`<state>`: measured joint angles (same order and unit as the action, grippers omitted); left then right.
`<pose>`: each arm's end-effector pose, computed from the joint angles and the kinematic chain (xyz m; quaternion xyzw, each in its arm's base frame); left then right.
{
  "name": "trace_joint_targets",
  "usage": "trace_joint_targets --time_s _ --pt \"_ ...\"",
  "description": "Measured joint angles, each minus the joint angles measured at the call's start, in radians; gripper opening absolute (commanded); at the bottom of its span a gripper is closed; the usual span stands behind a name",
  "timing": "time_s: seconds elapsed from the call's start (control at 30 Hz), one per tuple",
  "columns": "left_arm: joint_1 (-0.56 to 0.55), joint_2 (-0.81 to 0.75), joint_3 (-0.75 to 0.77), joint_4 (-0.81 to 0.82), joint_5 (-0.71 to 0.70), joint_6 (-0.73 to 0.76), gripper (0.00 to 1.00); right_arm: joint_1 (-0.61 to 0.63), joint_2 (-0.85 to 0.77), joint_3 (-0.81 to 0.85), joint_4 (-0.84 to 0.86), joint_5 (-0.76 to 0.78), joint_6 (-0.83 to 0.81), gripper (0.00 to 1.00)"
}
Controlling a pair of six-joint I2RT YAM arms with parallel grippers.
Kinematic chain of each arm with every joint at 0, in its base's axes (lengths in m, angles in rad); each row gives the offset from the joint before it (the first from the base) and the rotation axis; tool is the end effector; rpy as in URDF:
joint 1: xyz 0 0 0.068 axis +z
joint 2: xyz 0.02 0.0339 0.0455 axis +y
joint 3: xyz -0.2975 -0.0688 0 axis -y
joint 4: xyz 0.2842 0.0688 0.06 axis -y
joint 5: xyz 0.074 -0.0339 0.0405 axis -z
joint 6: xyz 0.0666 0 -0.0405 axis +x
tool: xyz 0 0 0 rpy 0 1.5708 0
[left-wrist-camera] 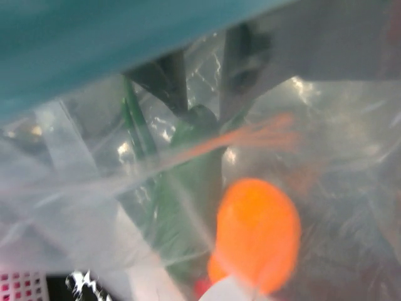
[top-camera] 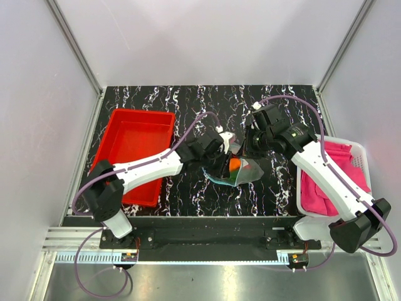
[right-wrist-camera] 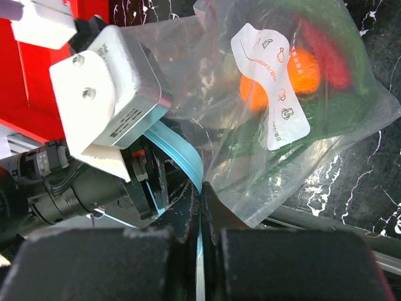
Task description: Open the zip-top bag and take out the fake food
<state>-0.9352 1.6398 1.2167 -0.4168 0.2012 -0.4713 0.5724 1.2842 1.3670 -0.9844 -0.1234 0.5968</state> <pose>0.2370 -0.3437 0.2446 0.2485 0.8961 -0.3015 0.2105 0.2486 0.1700 0.3723 -0.0087 0.9429 0.2295 0.2412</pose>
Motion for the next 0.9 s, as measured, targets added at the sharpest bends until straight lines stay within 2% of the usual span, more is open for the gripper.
trace_joint_targets --time_s 0.1,0.2,0.6,0.63,0.77,0.9 --pt "-0.007 0.0 0.0 0.031 -0.02 -0.001 0.47 -0.002 0.0 0.0 0.0 -0.003 0.006 0.0" --pt "-0.01 0.005 0.0 0.051 -0.022 -0.008 0.52 -0.004 0.0 0.0 0.0 -0.003 0.011 0.0" --pt "-0.017 0.08 -0.013 0.098 -0.015 -0.029 0.54 -0.009 0.0 -0.002 0.005 -0.02 0.022 0.0" --pt "-0.017 0.089 -0.013 0.104 -0.014 -0.032 0.51 -0.01 -0.001 -0.004 0.006 -0.021 0.023 0.0" --pt "-0.02 0.116 -0.012 0.112 -0.005 -0.036 0.24 -0.01 -0.001 -0.019 0.012 -0.03 0.03 0.0" --pt "-0.025 0.116 -0.001 0.105 -0.004 -0.042 0.1 -0.01 -0.011 -0.035 0.014 -0.034 0.029 0.0"
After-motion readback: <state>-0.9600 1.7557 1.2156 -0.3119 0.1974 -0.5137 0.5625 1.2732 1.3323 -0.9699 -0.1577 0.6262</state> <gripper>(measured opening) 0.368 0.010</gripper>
